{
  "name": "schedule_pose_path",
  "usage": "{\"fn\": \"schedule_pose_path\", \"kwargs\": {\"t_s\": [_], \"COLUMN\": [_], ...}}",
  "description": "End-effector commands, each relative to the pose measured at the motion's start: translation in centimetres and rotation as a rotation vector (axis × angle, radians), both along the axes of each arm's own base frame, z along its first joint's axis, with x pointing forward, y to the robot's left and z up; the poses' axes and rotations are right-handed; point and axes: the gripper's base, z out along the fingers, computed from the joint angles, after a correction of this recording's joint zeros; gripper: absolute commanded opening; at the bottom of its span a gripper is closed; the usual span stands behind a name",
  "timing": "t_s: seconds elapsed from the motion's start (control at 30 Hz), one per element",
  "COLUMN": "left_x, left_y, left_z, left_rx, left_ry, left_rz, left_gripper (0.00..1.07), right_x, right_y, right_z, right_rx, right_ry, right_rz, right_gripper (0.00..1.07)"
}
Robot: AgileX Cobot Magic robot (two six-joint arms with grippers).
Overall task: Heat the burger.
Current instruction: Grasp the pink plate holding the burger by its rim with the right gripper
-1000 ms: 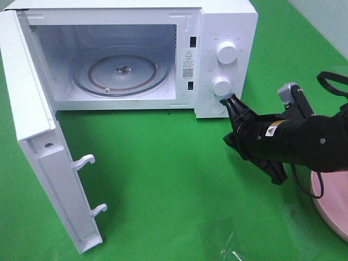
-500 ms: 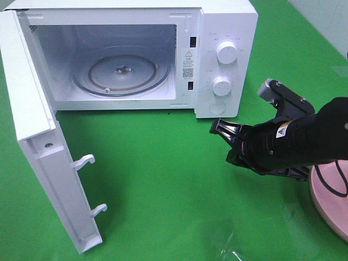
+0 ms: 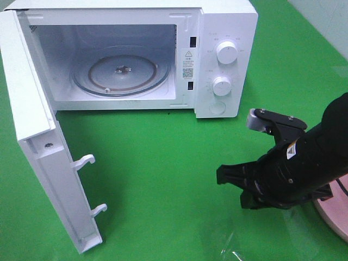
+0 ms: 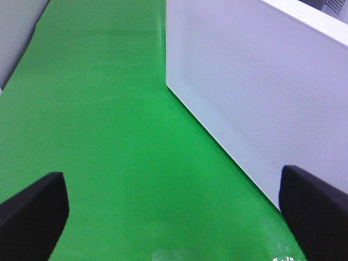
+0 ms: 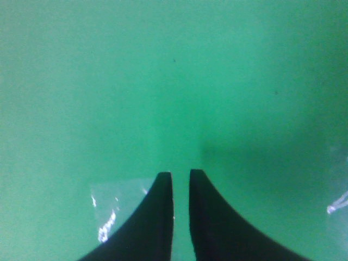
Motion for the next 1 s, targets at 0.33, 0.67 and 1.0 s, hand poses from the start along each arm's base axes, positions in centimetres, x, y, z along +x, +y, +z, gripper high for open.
{"fn": "schedule_pose_path", "kwargs": {"t_s": [0.33,0.67,1.0], "left_x": [-0.2,-0.2,-0.2], "left_y": [-0.1,-0.1,-0.1], "left_z": [0.0,0.0,0.0], "left_rx": [-0.009,-0.009,-0.009], "left_ry": [-0.017,-0.017,-0.017], "left_rz": [-0.006,-0.006,-0.006], "left_gripper": [0.98,0.98,0.98], "right_x": [-0.2,-0.1,-1.7], "right_y": [-1.1,-2.1,-4.4], "right_z": [2.8,8.3,12.0], "right_rx": [-0.288,-0.354,-0.444], "right_ry": [0.266,0.138,0.018], "right_rz": [0.246,0.283,0.289], "right_gripper": [0.16,0.19,0.65]}}
